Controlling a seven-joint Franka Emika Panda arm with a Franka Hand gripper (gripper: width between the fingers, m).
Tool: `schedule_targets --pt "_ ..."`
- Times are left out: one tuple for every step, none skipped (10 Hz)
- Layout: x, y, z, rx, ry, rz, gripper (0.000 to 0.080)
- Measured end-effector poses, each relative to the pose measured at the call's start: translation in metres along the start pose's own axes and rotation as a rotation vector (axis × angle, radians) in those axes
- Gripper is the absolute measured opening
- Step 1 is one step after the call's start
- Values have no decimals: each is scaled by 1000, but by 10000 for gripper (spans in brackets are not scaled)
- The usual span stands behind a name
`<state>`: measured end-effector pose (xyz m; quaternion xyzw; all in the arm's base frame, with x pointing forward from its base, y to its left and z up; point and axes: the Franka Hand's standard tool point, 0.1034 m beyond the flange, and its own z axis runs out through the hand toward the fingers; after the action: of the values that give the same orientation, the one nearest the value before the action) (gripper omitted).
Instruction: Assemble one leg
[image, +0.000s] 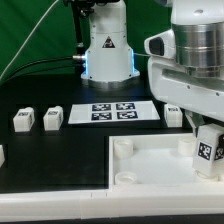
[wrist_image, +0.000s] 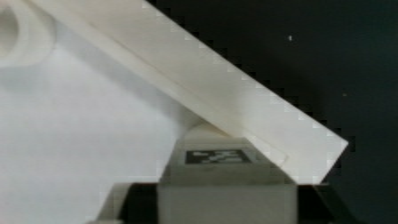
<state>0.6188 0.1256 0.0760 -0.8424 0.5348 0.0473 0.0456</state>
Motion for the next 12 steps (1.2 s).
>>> schedule_targets --pt "0 0 0 4 -7 94 294" --pt "0 0 0 5 -8 117 294" --pt "0 0 0 5 -8 101 294" --pt "0 0 0 4 -9 100 382" --pt "0 0 1 4 -9 100 560" --pt "0 0 1 3 -9 99 622" --pt "0 0 1 3 -9 80 622" --pt "0 0 1 3 -9 26 644" --pt "-1 2 3 -13 -17 -21 644" --pt "1 4 3 -31 -24 -143 648" --pt "3 4 1 -44 -32 -310 649" --pt "3 6 0 -66 -31 -455 649"
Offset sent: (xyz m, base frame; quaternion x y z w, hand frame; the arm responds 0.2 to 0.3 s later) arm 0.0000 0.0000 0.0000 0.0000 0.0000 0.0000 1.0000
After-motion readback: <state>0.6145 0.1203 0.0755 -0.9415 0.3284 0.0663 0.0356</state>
